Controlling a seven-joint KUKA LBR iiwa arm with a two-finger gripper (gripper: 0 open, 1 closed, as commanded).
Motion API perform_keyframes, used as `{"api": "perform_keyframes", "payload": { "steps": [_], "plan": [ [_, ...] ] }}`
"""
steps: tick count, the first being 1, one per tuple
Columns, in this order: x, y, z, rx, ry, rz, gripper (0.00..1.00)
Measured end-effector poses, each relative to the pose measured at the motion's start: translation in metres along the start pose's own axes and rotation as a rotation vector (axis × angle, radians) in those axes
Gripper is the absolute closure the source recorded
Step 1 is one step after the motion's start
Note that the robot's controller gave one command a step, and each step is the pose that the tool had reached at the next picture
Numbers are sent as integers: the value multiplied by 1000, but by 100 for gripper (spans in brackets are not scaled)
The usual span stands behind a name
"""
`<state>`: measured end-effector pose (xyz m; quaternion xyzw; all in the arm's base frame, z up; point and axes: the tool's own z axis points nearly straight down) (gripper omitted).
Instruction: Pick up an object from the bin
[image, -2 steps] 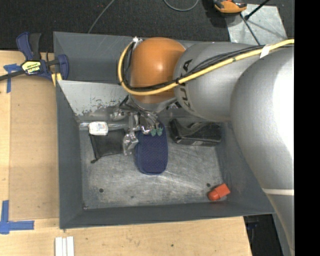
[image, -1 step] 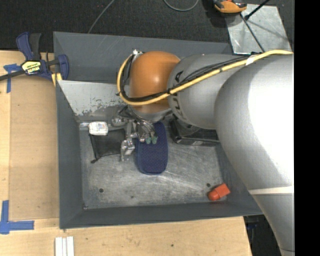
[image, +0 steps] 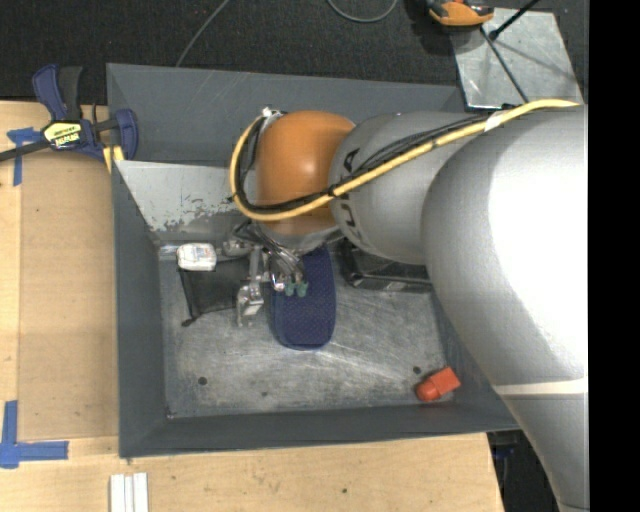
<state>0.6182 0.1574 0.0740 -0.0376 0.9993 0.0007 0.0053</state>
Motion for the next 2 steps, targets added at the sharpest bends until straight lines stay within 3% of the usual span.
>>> {"api": "perform_keyframes", "payload": {
  "steps": [1, 2],
  "plan": [
    [-3, 1, -4, -3, -13, 1, 100],
    [-7, 1, -80, -1, -2, 1, 100]
  ]
}}
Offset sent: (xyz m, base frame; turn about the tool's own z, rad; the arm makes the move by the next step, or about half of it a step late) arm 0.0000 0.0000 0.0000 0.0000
